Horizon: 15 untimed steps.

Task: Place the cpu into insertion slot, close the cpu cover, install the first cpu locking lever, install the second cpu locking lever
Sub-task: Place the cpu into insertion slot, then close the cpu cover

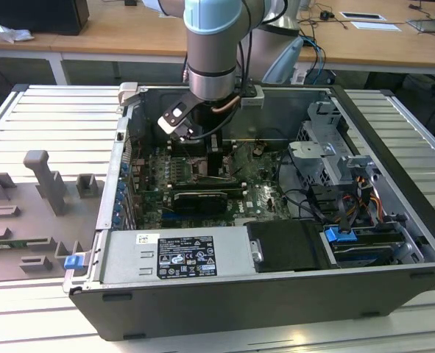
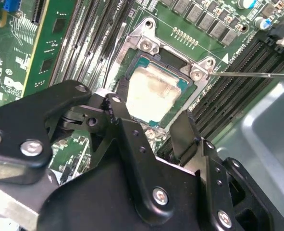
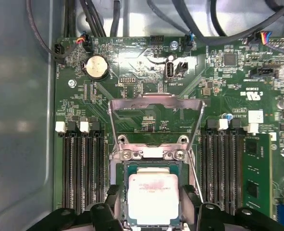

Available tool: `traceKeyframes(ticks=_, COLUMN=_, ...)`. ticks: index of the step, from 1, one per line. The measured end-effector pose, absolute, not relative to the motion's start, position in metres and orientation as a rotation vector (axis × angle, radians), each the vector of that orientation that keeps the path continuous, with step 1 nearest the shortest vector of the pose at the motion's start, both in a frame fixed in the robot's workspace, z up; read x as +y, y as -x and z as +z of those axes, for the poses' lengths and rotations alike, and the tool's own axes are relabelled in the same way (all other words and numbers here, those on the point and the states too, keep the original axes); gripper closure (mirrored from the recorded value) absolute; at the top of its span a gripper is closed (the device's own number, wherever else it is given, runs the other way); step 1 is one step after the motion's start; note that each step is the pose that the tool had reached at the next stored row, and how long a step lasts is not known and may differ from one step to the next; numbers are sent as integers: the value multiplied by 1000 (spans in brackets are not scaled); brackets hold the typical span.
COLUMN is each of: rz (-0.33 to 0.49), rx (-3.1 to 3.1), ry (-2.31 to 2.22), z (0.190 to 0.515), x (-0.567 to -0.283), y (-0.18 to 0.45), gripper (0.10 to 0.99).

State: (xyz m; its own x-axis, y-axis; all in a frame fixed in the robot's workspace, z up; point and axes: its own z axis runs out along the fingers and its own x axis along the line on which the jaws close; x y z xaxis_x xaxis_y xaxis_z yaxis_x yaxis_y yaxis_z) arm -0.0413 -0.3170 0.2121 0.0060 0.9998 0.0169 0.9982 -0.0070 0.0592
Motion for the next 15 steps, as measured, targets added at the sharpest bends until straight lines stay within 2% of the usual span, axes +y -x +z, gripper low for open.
traceKeyframes(ticks=2, rz=83, rx=2192, ry=-2206, z=218, x=-317, y=41, gripper=733)
traceKeyframes(ticks=3, rz=83, rx=2192, ry=-2206, z=220, x=-317, y=41, gripper=792)
traceKeyframes(ticks=4, rz=83, rx=2192, ry=-2206, z=221, x=-317, y=41, gripper=976)
traceKeyframes(ticks=15, rz=81, rx=2194, ry=-2208, z=226, x=-317, y=36, gripper=980)
